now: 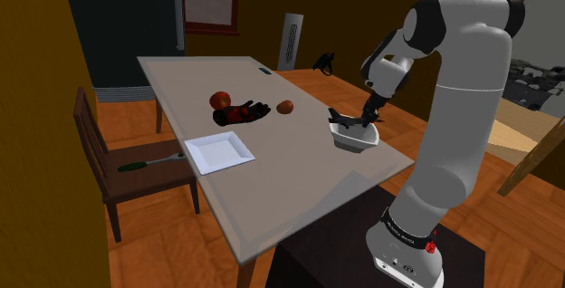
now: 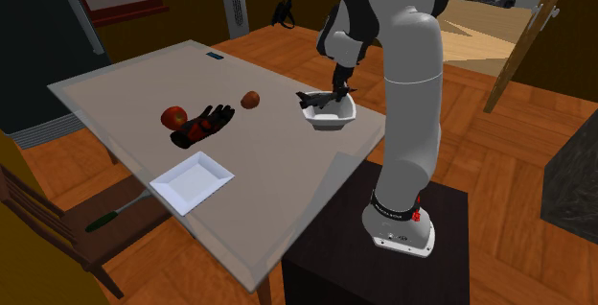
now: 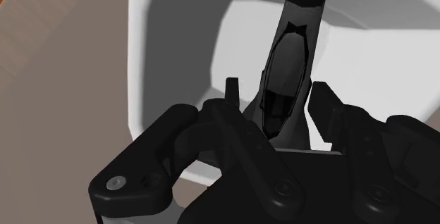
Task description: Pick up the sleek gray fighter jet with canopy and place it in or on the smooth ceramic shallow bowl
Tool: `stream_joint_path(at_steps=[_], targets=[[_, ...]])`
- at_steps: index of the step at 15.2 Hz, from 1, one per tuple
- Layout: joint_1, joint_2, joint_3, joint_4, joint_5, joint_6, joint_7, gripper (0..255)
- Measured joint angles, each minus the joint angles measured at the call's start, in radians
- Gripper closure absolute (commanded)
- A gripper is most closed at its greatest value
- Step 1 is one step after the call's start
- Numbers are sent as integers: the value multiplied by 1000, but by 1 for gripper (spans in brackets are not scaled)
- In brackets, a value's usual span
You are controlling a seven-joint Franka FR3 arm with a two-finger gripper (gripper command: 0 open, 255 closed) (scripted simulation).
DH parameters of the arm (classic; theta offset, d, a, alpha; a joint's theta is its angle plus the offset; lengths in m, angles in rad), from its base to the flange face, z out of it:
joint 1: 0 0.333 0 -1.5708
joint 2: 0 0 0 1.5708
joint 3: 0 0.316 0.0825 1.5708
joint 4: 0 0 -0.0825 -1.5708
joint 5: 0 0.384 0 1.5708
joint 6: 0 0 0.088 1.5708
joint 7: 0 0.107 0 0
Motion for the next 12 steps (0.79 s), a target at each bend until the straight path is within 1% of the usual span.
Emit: stream_joint_path(at_steps=[6, 8, 10, 11, 12], targets=[[0, 0, 0, 0, 0, 0, 0, 0], [21, -35, -29, 9, -47, -25, 32, 0], [58, -99, -73, 10, -126, -53, 84, 0], [69, -119, -85, 11, -153, -62, 102, 0], [72, -126, -89, 12, -163, -66, 109, 0]])
